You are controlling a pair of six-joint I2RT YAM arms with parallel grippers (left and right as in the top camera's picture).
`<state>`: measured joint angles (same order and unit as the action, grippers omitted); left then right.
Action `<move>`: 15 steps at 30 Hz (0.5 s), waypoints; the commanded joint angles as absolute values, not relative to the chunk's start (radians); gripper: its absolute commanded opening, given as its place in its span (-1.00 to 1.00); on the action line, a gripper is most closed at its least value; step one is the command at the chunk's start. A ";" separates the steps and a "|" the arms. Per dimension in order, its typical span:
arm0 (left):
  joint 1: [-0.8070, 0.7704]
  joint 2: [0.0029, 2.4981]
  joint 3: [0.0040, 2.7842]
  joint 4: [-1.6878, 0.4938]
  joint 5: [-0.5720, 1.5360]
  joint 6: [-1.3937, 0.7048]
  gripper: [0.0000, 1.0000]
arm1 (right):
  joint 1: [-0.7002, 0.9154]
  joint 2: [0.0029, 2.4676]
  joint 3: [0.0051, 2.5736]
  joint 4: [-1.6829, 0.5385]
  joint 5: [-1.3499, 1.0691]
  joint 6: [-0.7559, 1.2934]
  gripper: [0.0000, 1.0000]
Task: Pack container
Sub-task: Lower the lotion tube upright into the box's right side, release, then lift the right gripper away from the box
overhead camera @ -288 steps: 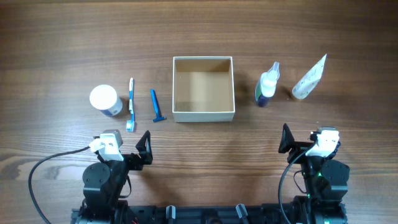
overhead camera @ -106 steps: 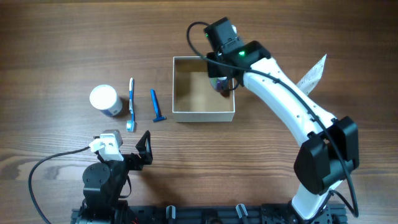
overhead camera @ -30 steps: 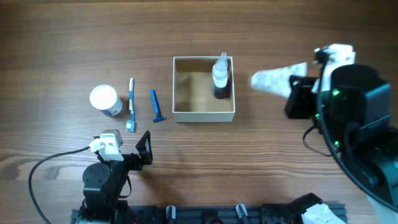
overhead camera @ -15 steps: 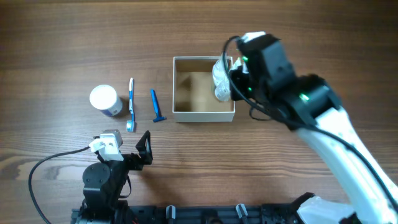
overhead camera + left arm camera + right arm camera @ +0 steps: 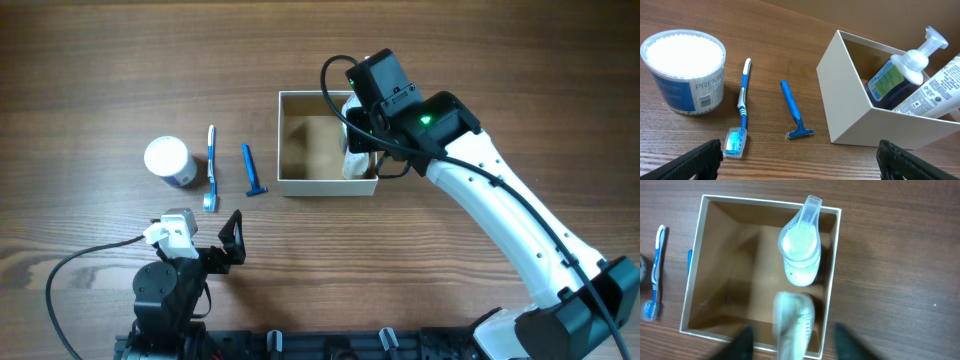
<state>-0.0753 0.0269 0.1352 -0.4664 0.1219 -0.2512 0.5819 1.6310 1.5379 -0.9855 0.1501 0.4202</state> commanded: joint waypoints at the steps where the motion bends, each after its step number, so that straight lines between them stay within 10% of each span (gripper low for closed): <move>1: -0.067 0.020 0.134 -0.464 0.131 -0.239 0.99 | 0.585 1.615 1.550 -0.983 0.152 0.446 0.18; 15: -0.067 0.020 0.134 -0.464 0.131 -0.239 0.99 | 0.162 1.273 1.551 -1.017 0.035 0.456 0.67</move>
<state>-0.0753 0.0269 0.1352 -0.4664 0.1223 -0.2512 0.3214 1.3323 1.5387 -0.9958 0.1593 0.4454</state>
